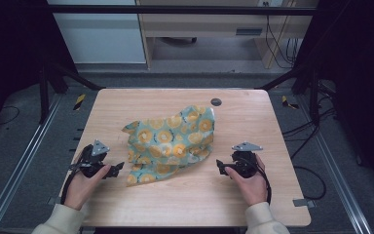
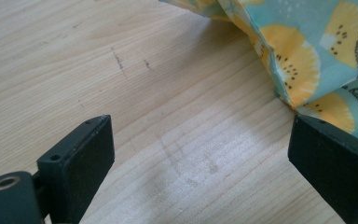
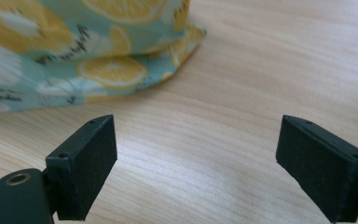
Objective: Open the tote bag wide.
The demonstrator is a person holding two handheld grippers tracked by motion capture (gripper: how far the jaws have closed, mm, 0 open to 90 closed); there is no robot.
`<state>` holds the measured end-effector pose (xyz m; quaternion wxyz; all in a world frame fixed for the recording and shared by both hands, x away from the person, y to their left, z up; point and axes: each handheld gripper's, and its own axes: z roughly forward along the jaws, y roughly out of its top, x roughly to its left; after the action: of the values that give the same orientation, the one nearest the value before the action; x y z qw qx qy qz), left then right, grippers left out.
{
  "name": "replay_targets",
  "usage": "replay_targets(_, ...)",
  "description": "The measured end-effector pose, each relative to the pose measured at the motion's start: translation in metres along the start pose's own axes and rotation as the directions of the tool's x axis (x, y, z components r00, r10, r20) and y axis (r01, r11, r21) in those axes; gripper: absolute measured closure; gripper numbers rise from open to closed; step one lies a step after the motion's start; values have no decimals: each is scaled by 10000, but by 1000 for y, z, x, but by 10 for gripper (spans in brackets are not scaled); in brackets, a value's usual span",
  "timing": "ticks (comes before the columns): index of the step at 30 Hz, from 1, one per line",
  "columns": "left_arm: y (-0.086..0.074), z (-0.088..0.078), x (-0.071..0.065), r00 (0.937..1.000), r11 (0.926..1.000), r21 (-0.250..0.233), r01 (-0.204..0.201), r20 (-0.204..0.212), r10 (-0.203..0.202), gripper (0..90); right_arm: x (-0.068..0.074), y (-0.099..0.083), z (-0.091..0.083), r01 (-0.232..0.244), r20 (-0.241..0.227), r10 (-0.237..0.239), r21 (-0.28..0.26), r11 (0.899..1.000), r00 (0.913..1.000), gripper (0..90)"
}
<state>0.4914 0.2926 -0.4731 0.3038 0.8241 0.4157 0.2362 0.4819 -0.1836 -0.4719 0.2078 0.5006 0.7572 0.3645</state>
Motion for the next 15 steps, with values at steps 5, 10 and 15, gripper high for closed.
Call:
replay_targets(5, 0, 3, -1, 10000, 9997, 237, -36, -51, 37, 70, 4, 8, -5, 98, 82, -95, -344, 9994, 9999, 125)
replay_targets(10, -3, 3, 1, 10000, 9993, 386, 14, -94, -11, 75, 11, 33, -15, 396, -139, -406, -657, 9971, 9991, 145)
replay_targets(15, -3, 3, 1, 9999, 9991, 421, 28, -114, -23, 77, 20, 59, -23, 746, -505, -786, -761, 9943, 9956, 190)
